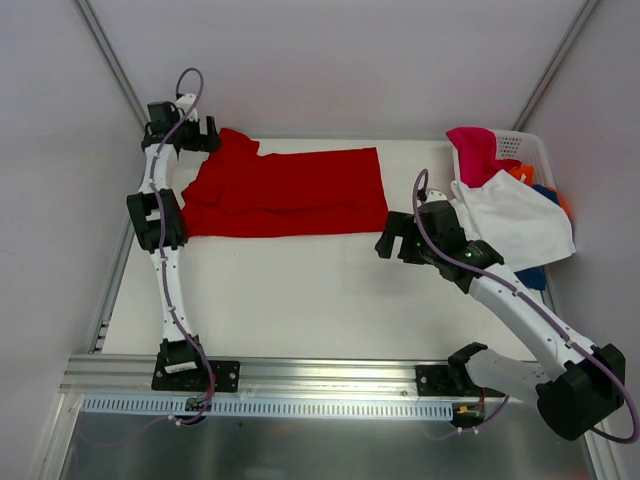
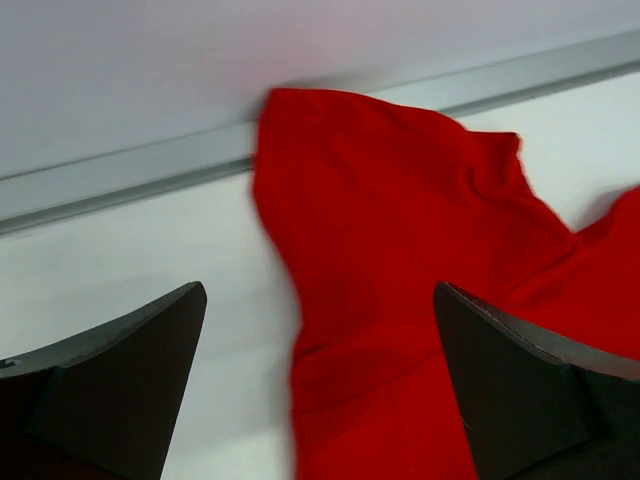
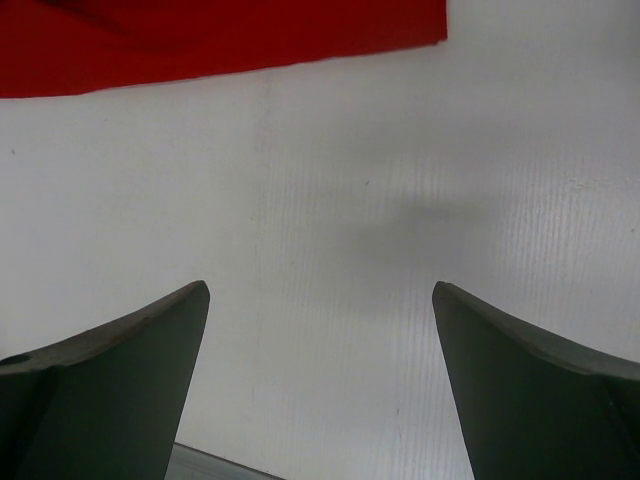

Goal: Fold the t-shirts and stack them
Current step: Fold the tshirt

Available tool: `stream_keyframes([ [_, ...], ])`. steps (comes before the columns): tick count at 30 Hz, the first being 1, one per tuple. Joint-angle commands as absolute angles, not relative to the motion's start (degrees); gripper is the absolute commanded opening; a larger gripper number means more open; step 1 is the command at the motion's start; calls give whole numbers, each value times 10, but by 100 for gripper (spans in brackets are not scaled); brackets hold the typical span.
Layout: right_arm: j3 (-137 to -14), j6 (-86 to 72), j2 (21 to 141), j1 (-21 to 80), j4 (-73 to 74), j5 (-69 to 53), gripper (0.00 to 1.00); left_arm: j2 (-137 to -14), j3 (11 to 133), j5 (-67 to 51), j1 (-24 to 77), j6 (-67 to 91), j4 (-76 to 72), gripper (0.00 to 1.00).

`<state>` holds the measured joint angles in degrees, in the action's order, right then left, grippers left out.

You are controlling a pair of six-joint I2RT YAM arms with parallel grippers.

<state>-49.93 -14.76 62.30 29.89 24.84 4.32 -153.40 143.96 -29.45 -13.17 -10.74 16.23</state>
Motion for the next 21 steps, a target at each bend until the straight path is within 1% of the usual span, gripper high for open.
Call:
stream_keyframes([
  [1, -528, -152, 593, 313, 231, 56, 100, -1506, 1422, -294, -102, -87, 149, 99],
  [3, -522, -147, 598, 312, 206, 55, 100, -1498, 1423, -330, -110, -36, 136, 99],
  [4, -525, -129, 623, 311, 172, 56, 99, -1481, 1423, -354, -113, -17, 131, 99],
  [5, -554, -120, 648, 309, 160, 55, 92, -1471, 1421, -385, -115, -3, 127, 99],
  [6, -583, -112, 682, 307, 165, 49, 80, -1461, 1412, -388, -114, 17, 125, 99],
  [7, -619, -105, 762, 300, 174, 40, 59, -1432, 1401, -386, -113, 19, 125, 99],
  [8, -659, -95, 805, 296, 183, 24, 1, -1411, 1384, -381, -110, 20, 125, 99],
  [9, -737, -93, 846, 294, 201, 19, 1, -1367, 1332, -379, -108, 19, 124, 99],
  [10, -775, -91, 886, 294, 203, 10, 0, -1347, 1305, -379, -105, 14, 122, 99],
  [11, -811, -85, 959, 294, 202, -26, 1, -1325, 1277, -379, -105, 8, 122, 99],
  [12, -884, -84, 996, 293, 206, -34, 0, -1291, 1221, -374, -104, -12, 122, 99],
  [13, -925, -87, 1034, 287, 214, -44, 1, -1278, 1196, -368, -99, -25, 122, 99],
  [14, -966, -90, 1108, 283, 223, -79, 1, -1267, 1172, -360, -97, -55, 121, 99],
  [15, -1034, -104, 1140, 275, 231, -96, 1, -1258, 1133, -335, -95, -67, 122, 99],
  [17, -1086, -118, 1223, 266, 231, -137, 0, -1259, 1109, -316, -95, -81, 125, 99],
  [19, -1146, -132, 1267, 257, 231, -154, 0, -1269, 1086, -303, -100, -81, 131, 99],
  [21, -1171, -133, 1312, 245, 230, -170, 1, -1278, 1071, -305, -103, -76, 141, 99],
])
